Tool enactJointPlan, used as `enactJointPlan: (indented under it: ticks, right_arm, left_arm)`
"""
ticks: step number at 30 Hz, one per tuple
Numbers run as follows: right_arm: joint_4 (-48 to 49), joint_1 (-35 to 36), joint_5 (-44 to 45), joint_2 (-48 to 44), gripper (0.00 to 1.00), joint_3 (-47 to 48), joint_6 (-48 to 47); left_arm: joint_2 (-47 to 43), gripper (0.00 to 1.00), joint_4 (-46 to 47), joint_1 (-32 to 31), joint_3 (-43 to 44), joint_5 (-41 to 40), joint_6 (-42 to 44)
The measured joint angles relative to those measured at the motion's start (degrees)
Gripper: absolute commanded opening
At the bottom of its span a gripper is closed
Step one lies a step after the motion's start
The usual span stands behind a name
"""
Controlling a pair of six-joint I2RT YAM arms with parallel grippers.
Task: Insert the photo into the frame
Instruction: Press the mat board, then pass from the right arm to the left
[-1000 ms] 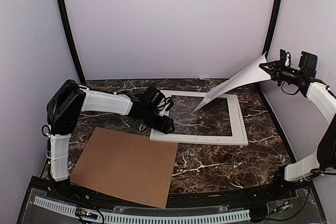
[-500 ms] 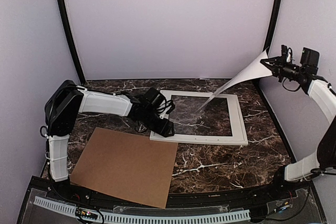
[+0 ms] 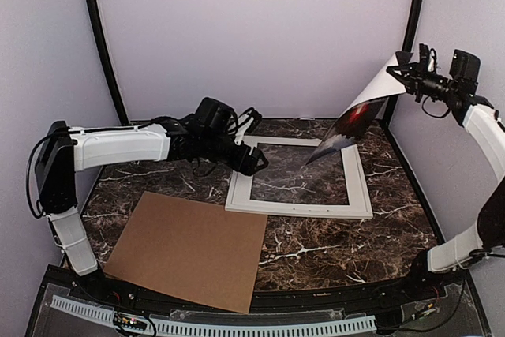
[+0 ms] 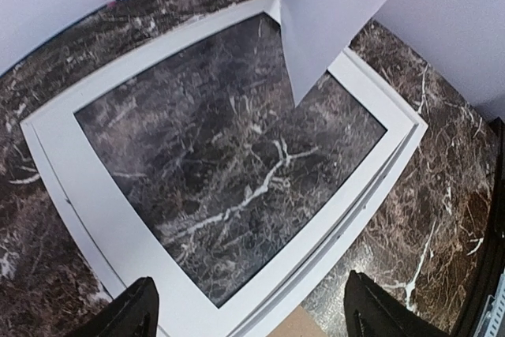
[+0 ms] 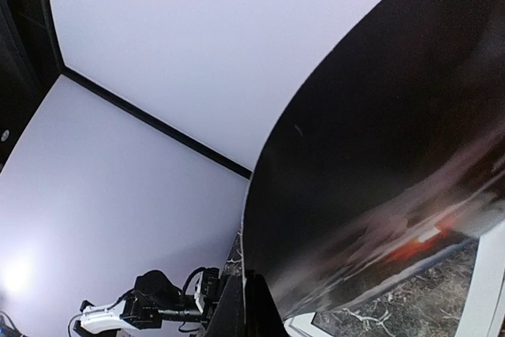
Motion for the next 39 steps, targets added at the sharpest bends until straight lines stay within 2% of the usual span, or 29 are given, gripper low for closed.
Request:
enactJointPlan:
  ticks: [7, 14, 18, 21, 24, 29, 33, 39]
  right_arm:
    - [-2.7, 13.9, 4.5, 7.8, 0.0, 11.5, -1.4]
    - [-6.5, 28.8, 8.2, 20.0, 0.0, 24.7, -2.4]
    - [-8.0, 34.5, 8.9, 25.3, 0.0, 31.8, -2.5]
    - [-8.0, 36.9, 8.8, 25.7, 0.0, 32.6, -2.5]
    - [-6.9, 36.8, 9.3, 23.8, 0.0, 29.3, -2.6]
    - [-4.1, 33.7, 10.2, 17.1, 0.0, 14.1, -2.7]
    - [-2.8, 29.8, 11.5, 13.7, 0.0, 1.2, -3.1]
    - [-3.0, 27.8, 16.1, 13.5, 0.0, -11.2, -5.5]
  left_arm:
    - [-3.5, 0.84, 1.0, 1.6, 0.1, -3.9, -1.9]
    - [-6.6, 0.84, -1.3, 8.3, -0.6, -9.6, -8.9]
    - [-11.4, 0.85, -1.9, 12.7, -4.5, -13.0, -13.0]
    - [-15.4, 0.86, -2.5, 15.2, -8.4, -16.3, -15.3]
    - [-18.8, 0.88, -2.8, 16.1, -11.4, -19.6, -16.5]
    - [-20.5, 0.9, -2.6, 16.2, -12.4, -22.4, -16.5]
    - [-20.1, 0.9, -2.5, 16.1, -12.4, -22.4, -16.3]
    - [-18.3, 0.91, -0.9, 16.1, -12.9, -19.1, -16.3]
